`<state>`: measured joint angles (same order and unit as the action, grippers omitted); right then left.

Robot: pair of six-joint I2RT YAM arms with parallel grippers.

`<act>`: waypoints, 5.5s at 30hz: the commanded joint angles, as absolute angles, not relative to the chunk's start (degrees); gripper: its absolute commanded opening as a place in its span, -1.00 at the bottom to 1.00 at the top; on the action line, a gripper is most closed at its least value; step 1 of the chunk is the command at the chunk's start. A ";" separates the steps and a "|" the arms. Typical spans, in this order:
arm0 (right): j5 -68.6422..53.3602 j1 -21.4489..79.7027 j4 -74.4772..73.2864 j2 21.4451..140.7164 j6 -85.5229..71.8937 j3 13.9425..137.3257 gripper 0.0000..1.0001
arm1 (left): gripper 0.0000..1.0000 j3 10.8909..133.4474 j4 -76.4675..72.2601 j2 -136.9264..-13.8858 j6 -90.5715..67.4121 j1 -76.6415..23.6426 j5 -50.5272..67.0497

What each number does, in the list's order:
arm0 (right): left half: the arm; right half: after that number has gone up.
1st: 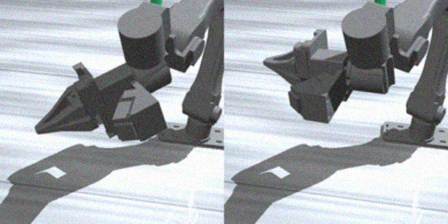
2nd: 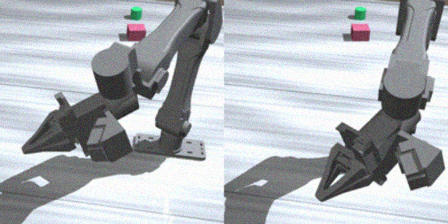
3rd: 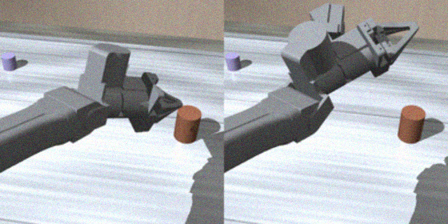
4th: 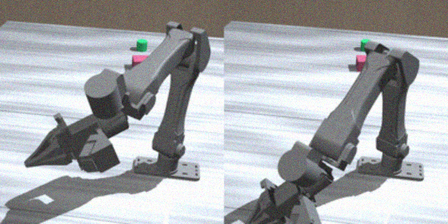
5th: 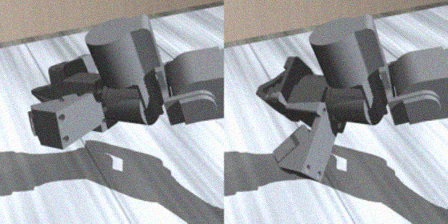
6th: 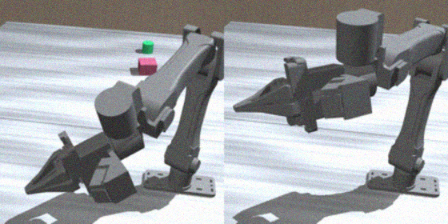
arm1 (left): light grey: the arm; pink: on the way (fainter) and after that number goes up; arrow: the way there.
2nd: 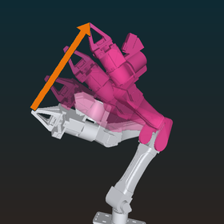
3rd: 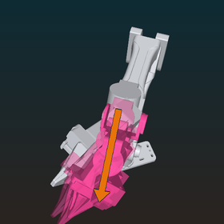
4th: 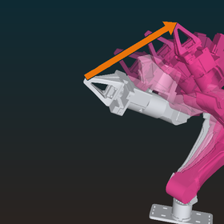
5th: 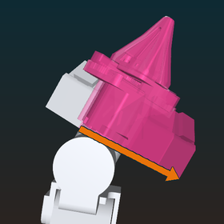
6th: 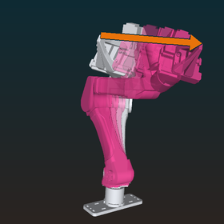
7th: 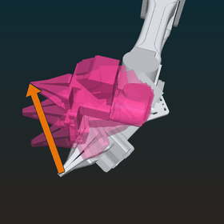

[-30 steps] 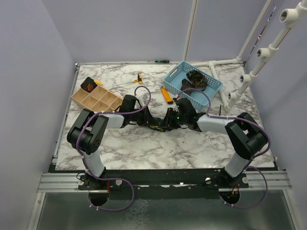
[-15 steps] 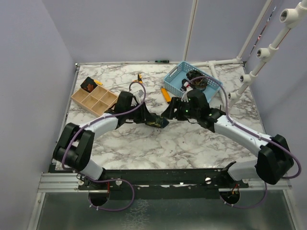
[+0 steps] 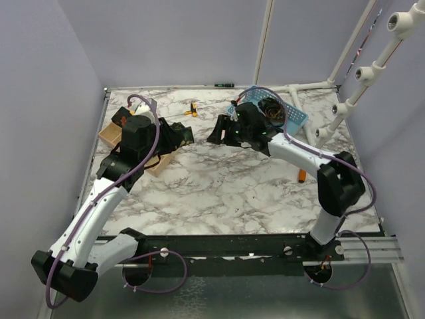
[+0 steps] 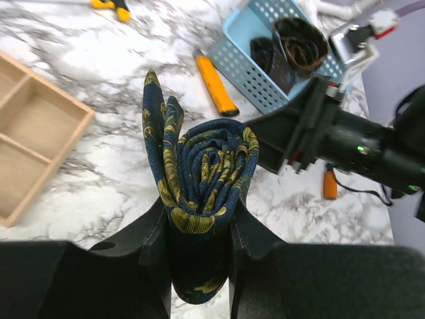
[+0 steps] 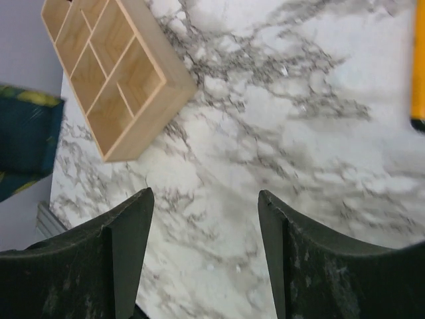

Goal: Roll the ties
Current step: Pick up the tie at the center of the board, then move the storage box to the center of the board, then place the tie in the storage box.

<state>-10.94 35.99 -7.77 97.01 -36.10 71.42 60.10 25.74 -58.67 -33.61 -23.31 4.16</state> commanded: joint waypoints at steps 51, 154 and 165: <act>11.20 40.22 -23.29 110.65 -31.95 71.09 -0.21 | -1.00 58.76 31.86 -49.43 -33.40 -23.02 -5.66; 16.11 49.79 -28.54 61.91 -44.64 42.00 0.20 | -1.00 36.79 8.44 -48.47 -39.20 -23.91 34.82; 6.69 52.07 -26.50 85.42 -41.21 51.99 0.04 | -1.00 36.58 7.83 -46.57 -40.39 -23.95 37.06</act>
<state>8.71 51.72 -26.20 82.78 -41.93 51.46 35.57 9.30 -48.45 -39.97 -23.75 34.20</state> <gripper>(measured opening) 0.549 0.291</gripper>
